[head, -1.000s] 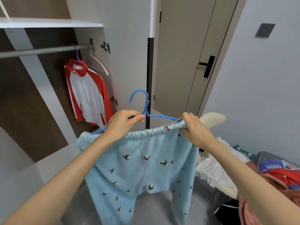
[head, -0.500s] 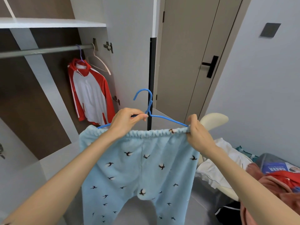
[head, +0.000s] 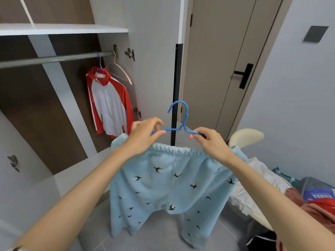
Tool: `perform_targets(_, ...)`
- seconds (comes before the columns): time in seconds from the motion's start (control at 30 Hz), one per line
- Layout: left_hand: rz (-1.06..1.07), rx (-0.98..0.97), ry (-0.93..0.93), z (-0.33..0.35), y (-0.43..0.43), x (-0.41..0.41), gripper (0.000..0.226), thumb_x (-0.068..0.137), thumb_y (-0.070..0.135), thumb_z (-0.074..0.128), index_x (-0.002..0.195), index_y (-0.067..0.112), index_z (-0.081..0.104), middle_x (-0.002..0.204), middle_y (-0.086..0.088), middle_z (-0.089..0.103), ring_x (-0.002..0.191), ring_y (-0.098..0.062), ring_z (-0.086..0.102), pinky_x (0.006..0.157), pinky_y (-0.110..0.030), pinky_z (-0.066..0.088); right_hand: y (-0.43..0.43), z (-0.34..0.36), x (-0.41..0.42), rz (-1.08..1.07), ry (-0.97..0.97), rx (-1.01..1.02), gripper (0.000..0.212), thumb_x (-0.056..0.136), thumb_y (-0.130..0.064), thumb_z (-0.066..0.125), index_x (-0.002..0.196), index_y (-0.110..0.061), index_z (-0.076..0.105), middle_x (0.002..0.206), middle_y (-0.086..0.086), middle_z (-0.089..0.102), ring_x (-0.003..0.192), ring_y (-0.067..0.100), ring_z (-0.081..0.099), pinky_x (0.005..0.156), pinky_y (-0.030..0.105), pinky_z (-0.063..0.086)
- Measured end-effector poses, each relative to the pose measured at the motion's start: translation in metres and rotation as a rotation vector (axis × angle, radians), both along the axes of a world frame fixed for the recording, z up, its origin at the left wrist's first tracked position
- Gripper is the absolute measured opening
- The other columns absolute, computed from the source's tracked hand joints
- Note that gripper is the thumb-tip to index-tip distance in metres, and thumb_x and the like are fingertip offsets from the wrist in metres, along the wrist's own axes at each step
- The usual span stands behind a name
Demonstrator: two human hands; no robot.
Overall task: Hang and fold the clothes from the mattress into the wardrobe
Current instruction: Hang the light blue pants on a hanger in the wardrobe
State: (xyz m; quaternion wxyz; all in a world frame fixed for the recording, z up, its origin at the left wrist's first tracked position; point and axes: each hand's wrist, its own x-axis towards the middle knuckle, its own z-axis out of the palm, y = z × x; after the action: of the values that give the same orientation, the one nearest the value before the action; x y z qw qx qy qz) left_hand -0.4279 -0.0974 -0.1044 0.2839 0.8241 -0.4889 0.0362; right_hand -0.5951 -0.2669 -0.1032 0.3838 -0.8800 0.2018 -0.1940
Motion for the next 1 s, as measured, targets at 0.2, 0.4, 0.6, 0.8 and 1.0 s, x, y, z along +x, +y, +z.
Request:
perform_targets(0.2,0.580,0.081,0.090,-0.023,0.032,0.023,0.058,0.081,0.042,0.066,0.122,0.010,0.040,0.119,-0.010,0.036,0.114,-0.031,0.036,0.091,-0.041,0.041,-0.007,0.005,0.006,-0.089,-0.042,0.197,0.009,0.082,-0.035,0.069,0.075,-0.040,0.073,0.076,0.005,0.064,0.064,0.013,0.043,0.062,0.030,0.035)
perform_targets(0.4,0.534,0.105,0.402,-0.019,0.033,0.030,0.027,0.088,0.028,0.052,0.097,0.005,0.042,0.080,-0.010,0.057,0.072,-0.027,0.061,0.065,-0.041,0.051,-0.008,0.003,-0.001,-0.135,-0.070,0.194,0.015,0.080,-0.051,0.065,0.075,-0.041,0.075,0.062,-0.014,0.062,0.060,0.008,0.047,0.068,0.030,0.037)
perform_targets(0.6,0.456,0.174,0.161,-0.016,0.022,0.021,0.012,0.096,0.014,0.044,0.097,0.002,0.046,0.073,-0.005,0.050,0.058,-0.014,0.043,0.048,-0.026,0.027,-0.003,0.003,-0.006,-0.133,-0.036,0.146,0.019,0.088,-0.045,0.062,0.073,-0.048,0.073,0.065,0.007,0.063,0.064,0.009,0.053,0.078,0.031,0.039)
perform_targets(0.8,0.343,-0.018,0.227,-0.008,0.003,0.024,0.015,0.095,0.015,0.045,0.104,0.006,0.052,0.092,-0.004,0.052,0.087,-0.023,0.051,0.068,-0.028,0.034,-0.004,0.004,-0.005,-0.087,-0.016,0.211,0.020,0.092,-0.040,0.058,0.082,-0.040,0.075,0.076,0.008,0.065,0.054,0.008,0.041,0.063,0.025,0.035)
perform_targets(1.0,0.199,0.090,0.322,-0.016,0.012,0.019,0.042,0.097,0.023,0.047,0.138,0.017,0.041,0.133,-0.015,0.040,0.125,-0.026,0.044,0.107,-0.036,0.034,0.002,0.005,0.008,0.027,0.132,0.325,0.029,0.102,-0.017,0.041,0.106,-0.012,0.070,0.071,0.008,0.034,0.062,0.016,0.025,0.051,0.022,0.022)
